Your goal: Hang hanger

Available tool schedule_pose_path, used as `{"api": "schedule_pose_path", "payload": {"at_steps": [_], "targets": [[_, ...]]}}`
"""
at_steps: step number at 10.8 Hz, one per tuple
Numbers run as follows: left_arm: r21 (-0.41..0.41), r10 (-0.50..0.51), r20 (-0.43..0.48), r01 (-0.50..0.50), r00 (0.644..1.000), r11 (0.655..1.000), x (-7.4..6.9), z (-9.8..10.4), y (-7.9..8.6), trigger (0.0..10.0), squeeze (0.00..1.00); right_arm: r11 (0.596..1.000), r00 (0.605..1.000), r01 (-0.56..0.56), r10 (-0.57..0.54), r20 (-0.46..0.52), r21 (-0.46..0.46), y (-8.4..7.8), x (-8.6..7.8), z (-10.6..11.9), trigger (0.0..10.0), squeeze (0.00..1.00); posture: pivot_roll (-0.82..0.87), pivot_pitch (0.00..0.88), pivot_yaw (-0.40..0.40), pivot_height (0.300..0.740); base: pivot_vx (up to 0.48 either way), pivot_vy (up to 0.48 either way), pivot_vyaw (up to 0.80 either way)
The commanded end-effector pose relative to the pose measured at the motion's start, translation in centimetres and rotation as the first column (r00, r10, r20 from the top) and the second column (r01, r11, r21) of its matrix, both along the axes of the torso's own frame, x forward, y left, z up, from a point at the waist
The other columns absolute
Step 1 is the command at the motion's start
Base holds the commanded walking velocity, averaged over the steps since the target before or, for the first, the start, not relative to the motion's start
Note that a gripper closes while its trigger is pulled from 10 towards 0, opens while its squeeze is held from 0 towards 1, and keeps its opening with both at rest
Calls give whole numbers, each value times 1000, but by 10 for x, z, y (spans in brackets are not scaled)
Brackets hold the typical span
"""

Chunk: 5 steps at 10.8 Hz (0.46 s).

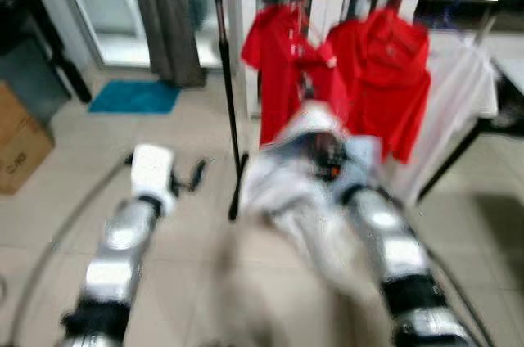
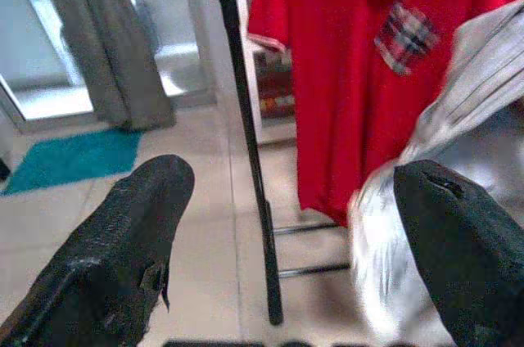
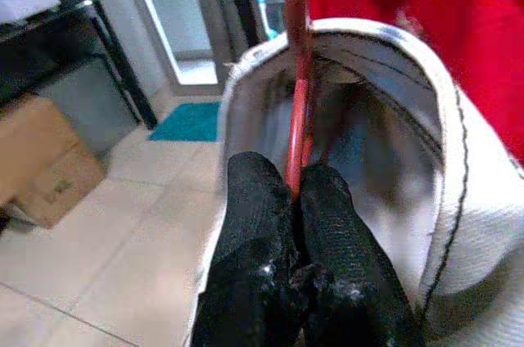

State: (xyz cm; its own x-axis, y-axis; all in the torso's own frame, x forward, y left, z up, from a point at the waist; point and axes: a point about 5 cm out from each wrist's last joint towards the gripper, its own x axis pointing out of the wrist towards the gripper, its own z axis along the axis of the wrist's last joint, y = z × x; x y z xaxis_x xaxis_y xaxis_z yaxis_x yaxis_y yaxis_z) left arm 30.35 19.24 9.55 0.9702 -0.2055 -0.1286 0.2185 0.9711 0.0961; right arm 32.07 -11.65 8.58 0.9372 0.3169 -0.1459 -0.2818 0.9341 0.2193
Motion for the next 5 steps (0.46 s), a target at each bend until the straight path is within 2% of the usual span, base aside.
{"api": "schedule_pose_path", "payload": {"at_steps": [1,2,5], "targets": [[2,-45,2,45,999,999,3,2,-10,10000,290,999,994,43,-44,98,13,-11,6,21,10000,0,-71,0,73,740,356,0,788],[0,-56,3,56,998,998,5,2,-13,10000,290,999,994,29,-30,108,13,-10,4,22,10000,0,-71,0,73,740,360,0,656],[4,-74,4,74,997,997,7,1,-17,10000,294,999,991,32,-32,131,4,-10,7,31,10000,0,-77,0,79,740,363,0,0]]}}
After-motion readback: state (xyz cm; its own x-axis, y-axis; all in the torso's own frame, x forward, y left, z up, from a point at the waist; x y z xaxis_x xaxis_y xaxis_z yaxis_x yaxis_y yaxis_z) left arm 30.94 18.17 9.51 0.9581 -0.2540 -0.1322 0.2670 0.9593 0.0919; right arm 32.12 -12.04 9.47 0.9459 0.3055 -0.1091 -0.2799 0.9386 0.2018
